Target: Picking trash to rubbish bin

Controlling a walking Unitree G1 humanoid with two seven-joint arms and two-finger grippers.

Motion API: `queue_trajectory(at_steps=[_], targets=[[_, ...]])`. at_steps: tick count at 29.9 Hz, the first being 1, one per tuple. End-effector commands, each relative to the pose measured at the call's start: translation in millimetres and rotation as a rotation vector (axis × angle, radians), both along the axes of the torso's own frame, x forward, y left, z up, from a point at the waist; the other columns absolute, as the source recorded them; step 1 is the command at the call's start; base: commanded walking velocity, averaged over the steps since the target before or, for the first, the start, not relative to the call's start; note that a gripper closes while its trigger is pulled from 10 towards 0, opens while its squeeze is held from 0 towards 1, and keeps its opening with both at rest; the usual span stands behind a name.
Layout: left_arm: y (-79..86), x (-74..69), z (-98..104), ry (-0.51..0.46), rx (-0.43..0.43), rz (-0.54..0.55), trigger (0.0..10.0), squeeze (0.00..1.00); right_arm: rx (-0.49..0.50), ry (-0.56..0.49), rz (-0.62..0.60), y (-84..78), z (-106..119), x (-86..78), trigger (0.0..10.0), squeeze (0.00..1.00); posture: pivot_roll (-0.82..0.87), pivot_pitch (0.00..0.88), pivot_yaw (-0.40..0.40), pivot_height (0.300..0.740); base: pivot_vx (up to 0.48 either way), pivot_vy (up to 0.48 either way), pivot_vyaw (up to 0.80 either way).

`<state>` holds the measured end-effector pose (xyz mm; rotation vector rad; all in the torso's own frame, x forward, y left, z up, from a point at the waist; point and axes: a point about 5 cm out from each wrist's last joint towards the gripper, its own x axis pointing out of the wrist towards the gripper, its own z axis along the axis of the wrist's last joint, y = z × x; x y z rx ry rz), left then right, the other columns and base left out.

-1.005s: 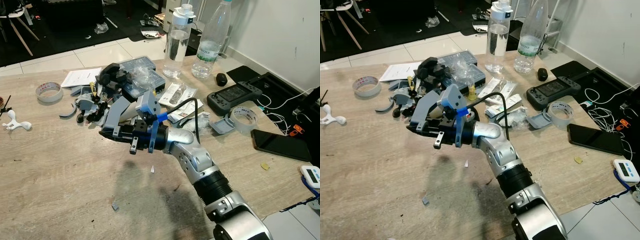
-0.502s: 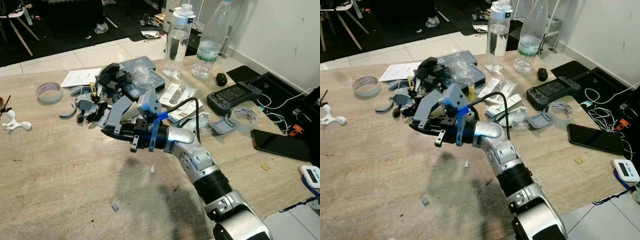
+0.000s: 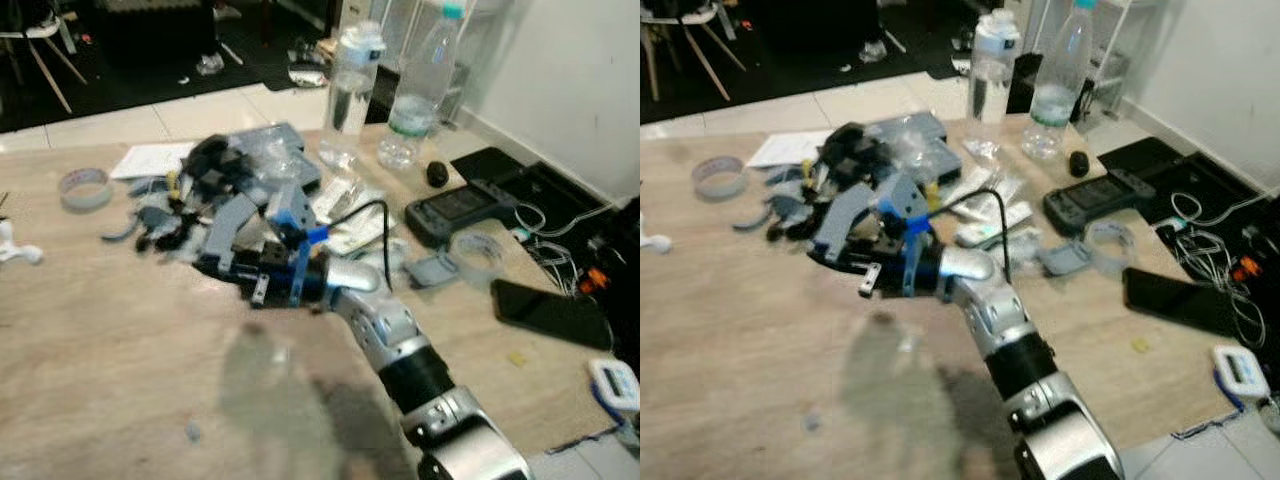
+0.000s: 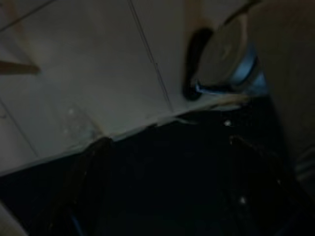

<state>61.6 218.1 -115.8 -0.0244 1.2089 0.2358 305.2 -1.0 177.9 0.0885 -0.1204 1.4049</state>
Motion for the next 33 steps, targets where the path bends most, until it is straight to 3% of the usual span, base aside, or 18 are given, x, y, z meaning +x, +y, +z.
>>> queue_trajectory(at_steps=[1, 4, 26, 29, 33], targets=[[-5.2, 3.6, -0.3, -0.012, -0.021, -0.008, 10.0, 0.0, -0.006, -0.008, -0.005, -0.3, 0.8, 0.3, 10.0, 0.0, 0.07, 0.05, -0.048, 0.74, 0.0, -0.412, 0.0], [-5.1, 3.4, -0.3, -0.011, -0.019, -0.008, 10.0, 0.0, -0.005, -0.006, -0.006, -0.2, 0.6, 0.2, 10.0, 0.0, 0.07, 0.05, -0.048, 0.74, 0.0, -0.39, 0.0], [-6.4, 0.5, -1.0, -0.007, -0.022, 0.006, 10.0, 0.0, -0.011, 0.011, -0.023, -1.4, -0.6, 0.7, 10.0, 0.0, 0.07, 0.06, -0.052, 0.74, 0.0, 0.0, 0.0], [-7.2, -0.1, -1.2, -0.006, -0.023, 0.006, 10.0, 0.0, -0.031, 0.032, -0.108, -2.3, -1.8, 9.2, 10.0, 0.0, 0.07, 0.062, -0.053, 0.74, 0.0, 0.0, 0.0], [-7.3, -0.3, -1.2, -0.005, -0.023, 0.005, 10.0, 0.0, -0.037, 0.032, -0.128, -2.6, -2.2, 10.9, 10.0, 0.0, 0.07, 0.062, -0.053, 0.74, 0.0, 0.0, 0.0]])
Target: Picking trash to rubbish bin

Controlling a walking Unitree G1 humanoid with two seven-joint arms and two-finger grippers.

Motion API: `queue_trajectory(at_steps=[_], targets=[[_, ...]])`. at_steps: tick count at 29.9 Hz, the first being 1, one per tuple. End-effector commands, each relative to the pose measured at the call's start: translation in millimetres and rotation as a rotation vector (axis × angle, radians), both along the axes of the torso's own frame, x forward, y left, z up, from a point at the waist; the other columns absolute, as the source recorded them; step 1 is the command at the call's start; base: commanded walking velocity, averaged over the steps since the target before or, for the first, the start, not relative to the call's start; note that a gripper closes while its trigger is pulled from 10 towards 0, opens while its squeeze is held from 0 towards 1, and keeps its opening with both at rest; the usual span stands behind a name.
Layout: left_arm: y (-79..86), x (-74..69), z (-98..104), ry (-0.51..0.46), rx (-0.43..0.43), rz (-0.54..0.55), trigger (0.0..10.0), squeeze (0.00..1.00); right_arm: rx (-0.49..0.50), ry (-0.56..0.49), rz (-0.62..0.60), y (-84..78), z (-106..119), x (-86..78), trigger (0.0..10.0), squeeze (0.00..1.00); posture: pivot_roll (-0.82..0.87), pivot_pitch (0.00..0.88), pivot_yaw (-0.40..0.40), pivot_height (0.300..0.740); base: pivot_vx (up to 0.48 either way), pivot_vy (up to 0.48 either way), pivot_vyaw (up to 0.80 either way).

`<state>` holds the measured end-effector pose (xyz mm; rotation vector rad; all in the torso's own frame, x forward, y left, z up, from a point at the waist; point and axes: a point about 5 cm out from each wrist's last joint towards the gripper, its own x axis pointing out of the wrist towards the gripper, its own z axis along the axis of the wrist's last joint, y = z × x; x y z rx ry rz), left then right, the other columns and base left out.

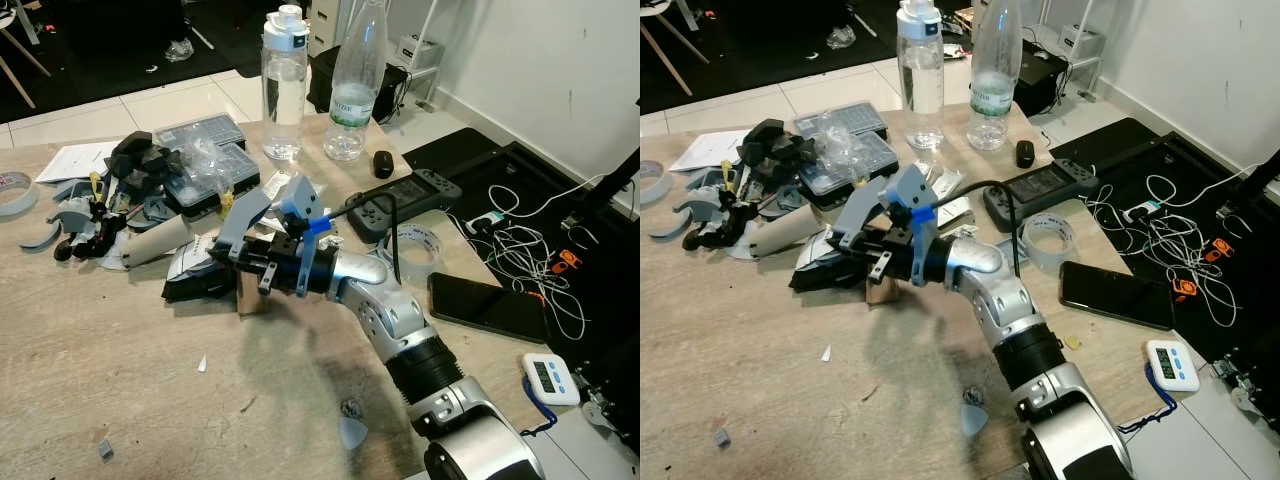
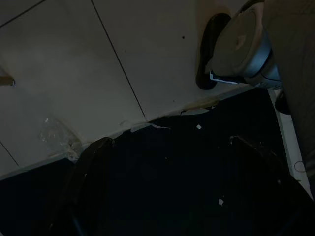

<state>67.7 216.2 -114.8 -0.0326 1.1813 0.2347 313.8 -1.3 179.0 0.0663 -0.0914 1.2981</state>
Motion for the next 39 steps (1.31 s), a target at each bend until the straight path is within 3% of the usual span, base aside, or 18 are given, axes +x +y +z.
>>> queue_trajectory(at_steps=[1, 39], targets=[[-5.4, -6.4, -2.2, 0.023, -0.019, 0.002, 10.0, 0.0, -0.009, 0.018, -0.026, -2.4, -3.6, 2.7, 10.0, 0.0, 0.07, 0.062, -0.053, 0.74, 0.0, 0.0, 0.0], [-4.7, -3.3, -1.8, 0.021, -0.017, 0.012, 10.0, 0.0, -0.024, 0.019, -0.076, 0.0, -2.0, 9.6, 10.0, 0.0, 0.07, 0.048, -0.057, 0.74, 0.0, -0.062, 0.0]])
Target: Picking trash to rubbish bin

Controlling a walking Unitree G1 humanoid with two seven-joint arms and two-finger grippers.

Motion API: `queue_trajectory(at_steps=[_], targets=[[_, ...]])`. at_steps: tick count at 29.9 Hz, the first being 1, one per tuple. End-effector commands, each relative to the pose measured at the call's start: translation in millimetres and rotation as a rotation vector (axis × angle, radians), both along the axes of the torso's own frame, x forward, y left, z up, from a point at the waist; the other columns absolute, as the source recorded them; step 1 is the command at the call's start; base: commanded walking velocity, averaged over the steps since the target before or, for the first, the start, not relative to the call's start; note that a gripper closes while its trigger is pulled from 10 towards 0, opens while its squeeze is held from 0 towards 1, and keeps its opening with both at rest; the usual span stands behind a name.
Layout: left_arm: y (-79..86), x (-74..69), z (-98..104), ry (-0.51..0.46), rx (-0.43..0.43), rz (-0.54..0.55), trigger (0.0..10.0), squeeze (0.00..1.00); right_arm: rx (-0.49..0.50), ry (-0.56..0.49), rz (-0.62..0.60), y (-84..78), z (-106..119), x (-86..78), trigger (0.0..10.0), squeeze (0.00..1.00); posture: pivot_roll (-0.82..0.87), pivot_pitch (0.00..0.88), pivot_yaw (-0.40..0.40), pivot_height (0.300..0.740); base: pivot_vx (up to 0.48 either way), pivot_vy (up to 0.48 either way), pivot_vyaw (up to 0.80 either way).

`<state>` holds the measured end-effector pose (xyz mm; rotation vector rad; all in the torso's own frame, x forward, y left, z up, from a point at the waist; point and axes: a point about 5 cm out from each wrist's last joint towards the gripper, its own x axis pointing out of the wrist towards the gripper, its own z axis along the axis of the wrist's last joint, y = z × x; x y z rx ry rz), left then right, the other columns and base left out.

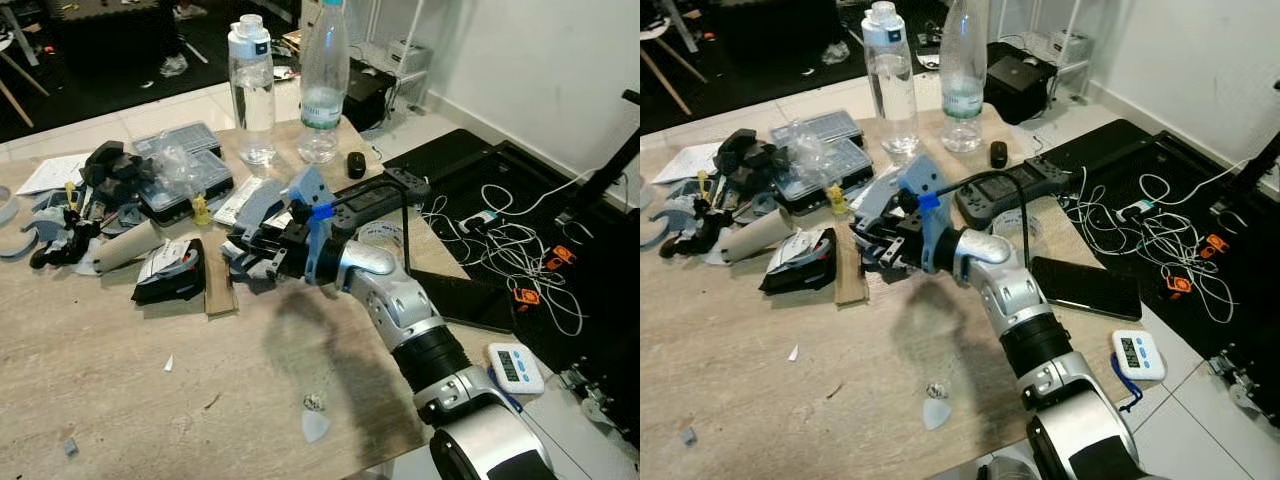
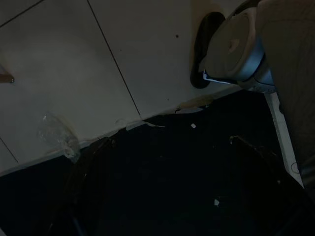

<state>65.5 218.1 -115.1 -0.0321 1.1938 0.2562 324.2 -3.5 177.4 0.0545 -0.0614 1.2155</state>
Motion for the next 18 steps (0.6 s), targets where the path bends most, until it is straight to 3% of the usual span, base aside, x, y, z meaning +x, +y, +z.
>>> queue_trajectory(at_steps=[1, 18], targets=[[-6.7, -1.3, -1.6, 0.008, -0.028, -0.004, 10.0, 0.0, -0.006, 0.009, 0.002, 2.4, -1.2, -0.4, 10.0, 0.0, 0.07, 0.048, -0.057, 0.74, 0.0, 0.0, 0.0], [-6.6, -1.2, -1.6, 0.008, -0.026, -0.004, 10.0, 0.0, -0.026, 0.012, -0.025, 2.2, -2.6, 3.0, 10.0, 0.0, 0.07, 0.049, -0.056, 0.74, 0.0, 0.0, -0.78]])
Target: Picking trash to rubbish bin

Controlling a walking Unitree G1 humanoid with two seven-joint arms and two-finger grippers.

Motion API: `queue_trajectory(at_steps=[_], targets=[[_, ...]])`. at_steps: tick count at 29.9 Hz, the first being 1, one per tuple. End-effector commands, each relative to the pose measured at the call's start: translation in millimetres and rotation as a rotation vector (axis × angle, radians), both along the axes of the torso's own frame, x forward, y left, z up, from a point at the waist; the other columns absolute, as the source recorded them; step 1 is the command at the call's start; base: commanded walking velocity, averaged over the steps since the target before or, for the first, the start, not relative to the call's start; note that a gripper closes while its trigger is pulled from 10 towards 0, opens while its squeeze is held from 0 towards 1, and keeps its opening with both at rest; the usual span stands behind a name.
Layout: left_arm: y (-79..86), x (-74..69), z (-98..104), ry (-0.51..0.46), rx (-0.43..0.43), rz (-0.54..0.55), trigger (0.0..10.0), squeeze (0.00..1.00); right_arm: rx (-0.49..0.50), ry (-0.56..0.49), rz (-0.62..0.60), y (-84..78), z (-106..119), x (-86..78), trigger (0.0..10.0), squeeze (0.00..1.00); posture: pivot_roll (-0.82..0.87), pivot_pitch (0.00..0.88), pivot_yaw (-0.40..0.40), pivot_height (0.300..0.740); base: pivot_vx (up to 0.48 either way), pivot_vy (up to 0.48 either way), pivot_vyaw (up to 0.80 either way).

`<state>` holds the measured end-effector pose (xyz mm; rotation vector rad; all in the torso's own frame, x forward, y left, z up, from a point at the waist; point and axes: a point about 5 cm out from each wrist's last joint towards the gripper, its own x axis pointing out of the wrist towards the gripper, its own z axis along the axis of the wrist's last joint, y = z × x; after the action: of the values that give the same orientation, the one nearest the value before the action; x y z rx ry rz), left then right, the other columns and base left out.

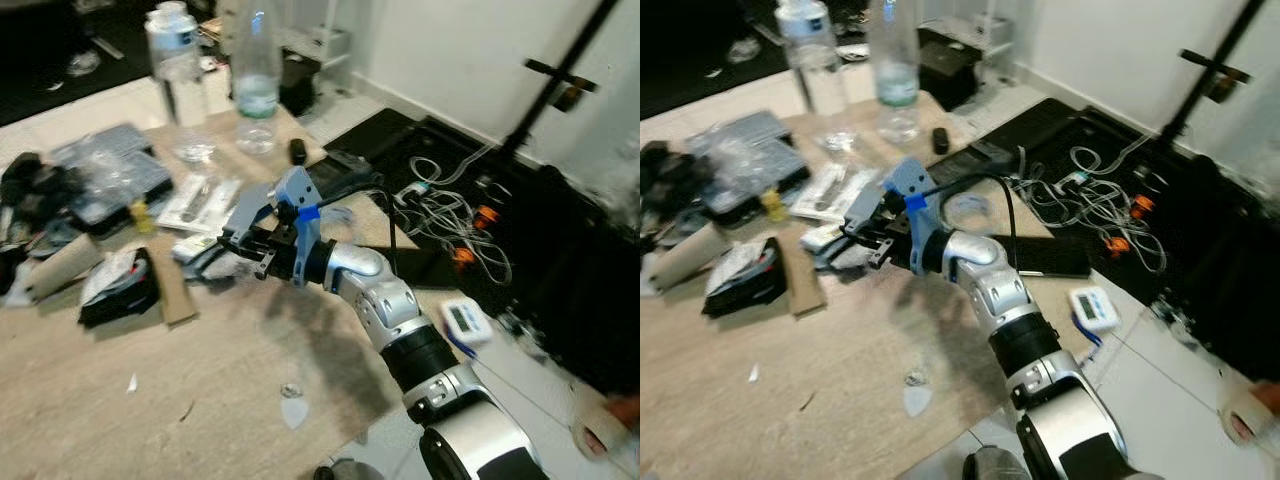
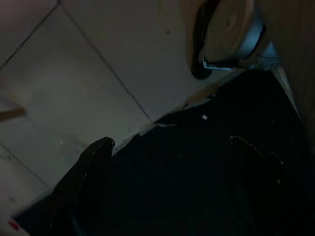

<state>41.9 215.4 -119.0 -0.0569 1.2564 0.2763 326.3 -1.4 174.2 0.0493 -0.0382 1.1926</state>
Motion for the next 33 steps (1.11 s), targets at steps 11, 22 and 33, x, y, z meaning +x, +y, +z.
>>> queue_trajectory(at_steps=[11, 22, 33], targets=[[-2.9, 21.6, 2.3, -0.05, -0.007, -0.033, 10.0, 0.0, -0.009, -0.004, -0.003, 0.9, 0.5, 1.0, 10.0, 0.0, 0.08, 0.05, -0.052, 0.74, 0.0, 0.0, -0.8], [-3.2, 23.9, 2.8, -0.06, -0.012, -0.047, 10.0, 0.0, 0.013, -0.008, -0.014, 0.4, 2.9, 2.5, 10.0, 0.0, 0.08, 0.047, -0.051, 0.74, 0.0, 0.0, -0.22], [-10.2, 27.7, 3.0, -0.082, -0.046, -0.14, 10.0, 0.0, 0.023, -0.01, -0.009, 0.4, 3.4, 1.8, 10.0, 0.0, 0.08, 0.043, -0.049, 0.74, 0.034, -0.212, 0.0]])
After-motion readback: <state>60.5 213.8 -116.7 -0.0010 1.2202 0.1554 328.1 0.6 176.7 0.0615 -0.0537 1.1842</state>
